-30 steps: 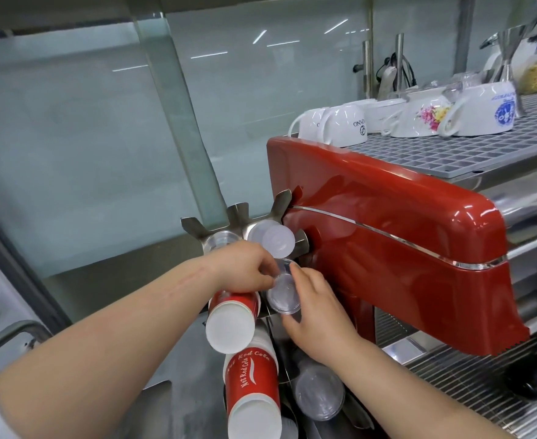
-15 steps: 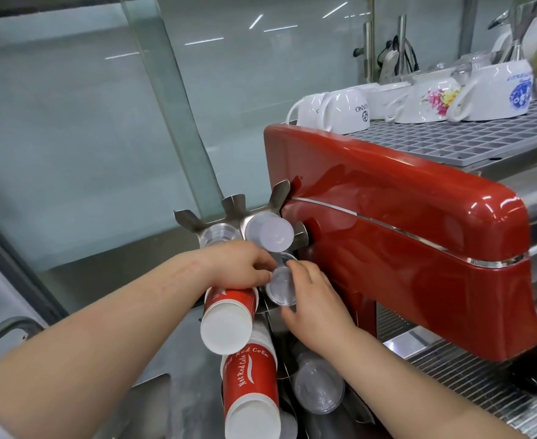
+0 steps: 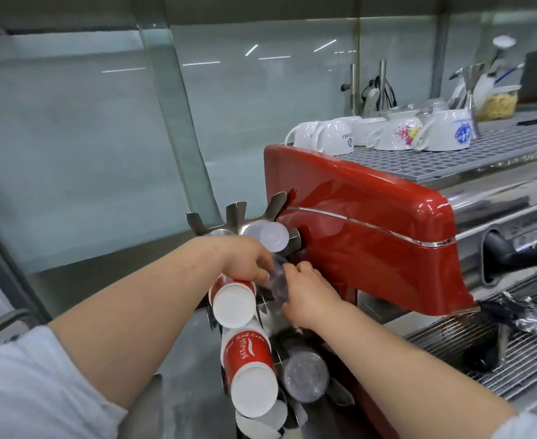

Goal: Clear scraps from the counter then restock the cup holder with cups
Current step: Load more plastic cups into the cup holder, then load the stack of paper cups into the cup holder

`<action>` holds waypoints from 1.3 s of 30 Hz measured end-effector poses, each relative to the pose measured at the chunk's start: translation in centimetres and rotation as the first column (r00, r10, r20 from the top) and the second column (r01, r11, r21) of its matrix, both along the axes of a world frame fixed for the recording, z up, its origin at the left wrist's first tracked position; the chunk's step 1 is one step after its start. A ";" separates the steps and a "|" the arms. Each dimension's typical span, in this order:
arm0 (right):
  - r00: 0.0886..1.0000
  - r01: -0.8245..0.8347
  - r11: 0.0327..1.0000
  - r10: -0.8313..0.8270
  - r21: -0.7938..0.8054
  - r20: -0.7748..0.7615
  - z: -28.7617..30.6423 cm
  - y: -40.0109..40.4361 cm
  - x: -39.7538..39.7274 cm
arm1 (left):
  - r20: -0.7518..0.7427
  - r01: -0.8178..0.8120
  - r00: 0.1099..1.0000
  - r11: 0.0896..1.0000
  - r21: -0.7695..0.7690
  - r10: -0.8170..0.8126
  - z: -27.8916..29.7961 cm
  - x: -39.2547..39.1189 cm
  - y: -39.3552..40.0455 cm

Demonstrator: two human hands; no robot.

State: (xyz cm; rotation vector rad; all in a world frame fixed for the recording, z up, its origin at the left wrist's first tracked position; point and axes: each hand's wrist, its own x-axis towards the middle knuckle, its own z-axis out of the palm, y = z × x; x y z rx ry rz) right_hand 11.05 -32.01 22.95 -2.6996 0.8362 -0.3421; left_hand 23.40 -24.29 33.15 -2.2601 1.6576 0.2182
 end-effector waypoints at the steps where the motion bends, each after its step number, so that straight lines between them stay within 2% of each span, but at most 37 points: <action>1: 1.000 0.010 1.000 -0.009 0.013 -0.030 0.5 -0.1 0.2 | 0.039 0.004 0.999 1.000 -0.013 -0.004 0.3 0.0 0.4; 3: 0.994 0.015 1.000 -0.013 0.023 -0.105 1.8 0.0 0.4 | 0.090 -0.003 0.996 1.000 -0.019 0.005 1.1 0.1 1.5; 5: 0.970 -0.027 0.998 0.013 -0.054 -0.241 3.5 0.4 0.6 | 0.110 -0.036 0.993 0.999 -0.021 0.038 1.7 0.2 2.5; 7: 0.931 -0.089 0.986 0.033 -0.138 -0.364 5.7 1.1 0.6 | 0.119 -0.062 0.991 0.998 -0.028 0.065 2.4 0.6 3.5; 10: 0.846 -0.153 0.975 0.045 -0.161 -0.532 8.9 2.1 0.7 | 0.105 -0.100 0.989 0.993 -0.060 0.106 3.5 1.2 5.5; 13: 0.802 -0.185 0.961 0.027 -0.206 -0.596 12.2 3.1 1.2 | 0.095 -0.128 0.986 0.990 -0.063 0.134 4.6 1.5 7.9; 17: 0.817 -0.268 0.906 0.034 -0.327 -0.576 16.1 5.4 2.0 | 0.107 -0.139 0.985 0.990 0.022 0.136 5.6 2.2 11.4; 24: 0.803 -0.504 0.795 0.286 -0.338 -0.523 17.5 13.8 4.2 | 0.079 -0.142 0.987 0.988 0.068 0.136 5.6 2.1 20.7; 30: 0.711 -0.676 0.692 0.522 -0.254 -0.470 13.4 21.2 5.3 | -0.047 -0.210 0.975 0.971 0.115 0.217 2.4 2.6 31.8; 35: 0.580 -0.789 0.609 0.695 -0.080 -0.425 7.4 26.7 6.1 | -0.158 -0.370 0.914 0.928 0.051 0.373 -1.5 2.9 41.7; 39: 0.507 -0.848 0.530 0.802 -0.014 -0.318 1.7 30.9 6.5 | -0.271 -0.503 0.839 0.863 -0.051 0.473 -5.2 1.6 48.3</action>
